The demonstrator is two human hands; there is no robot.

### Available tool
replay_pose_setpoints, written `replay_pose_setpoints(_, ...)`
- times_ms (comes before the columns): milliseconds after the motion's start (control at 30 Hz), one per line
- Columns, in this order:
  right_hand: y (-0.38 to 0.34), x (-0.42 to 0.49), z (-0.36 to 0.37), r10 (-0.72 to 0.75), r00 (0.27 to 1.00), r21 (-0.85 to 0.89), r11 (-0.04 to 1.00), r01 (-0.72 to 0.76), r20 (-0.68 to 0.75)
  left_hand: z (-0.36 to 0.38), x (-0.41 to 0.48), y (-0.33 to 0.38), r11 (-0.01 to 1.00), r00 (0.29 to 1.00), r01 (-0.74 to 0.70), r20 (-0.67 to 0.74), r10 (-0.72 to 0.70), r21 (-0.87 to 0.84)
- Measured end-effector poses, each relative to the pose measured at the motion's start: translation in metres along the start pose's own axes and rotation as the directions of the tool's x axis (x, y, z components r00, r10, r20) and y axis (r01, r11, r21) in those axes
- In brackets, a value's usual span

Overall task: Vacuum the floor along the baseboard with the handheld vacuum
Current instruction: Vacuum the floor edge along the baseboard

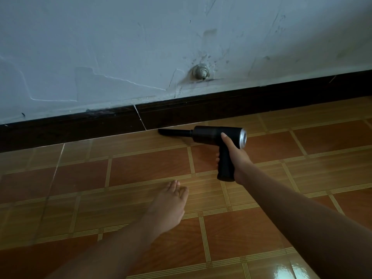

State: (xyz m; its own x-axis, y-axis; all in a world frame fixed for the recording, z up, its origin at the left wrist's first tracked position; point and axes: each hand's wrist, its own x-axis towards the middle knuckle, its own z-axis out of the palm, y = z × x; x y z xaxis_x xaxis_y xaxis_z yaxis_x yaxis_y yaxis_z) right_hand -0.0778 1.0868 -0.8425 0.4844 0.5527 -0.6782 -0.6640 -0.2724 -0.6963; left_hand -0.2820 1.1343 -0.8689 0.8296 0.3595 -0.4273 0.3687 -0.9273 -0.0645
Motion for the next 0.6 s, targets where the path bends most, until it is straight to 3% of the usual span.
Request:
replay_pose_setpoints(367, -0.027, -0.014, -0.052, -0.049, 0.993, 0.021, 0.998, 0.051, -0.111, -0.009, 0.002, 0.008, 0.995, 0.998, 0.013, 0.053, -0.018, 0.1)
replay_pose_setpoints(600, -0.033, -0.023, -0.087, -0.026, 0.987, 0.131, 0.99, 0.047, -0.156, -0.01, 0.001, 0.011, 0.998, 1.0, 0.03, 0.002, -0.031, 0.05)
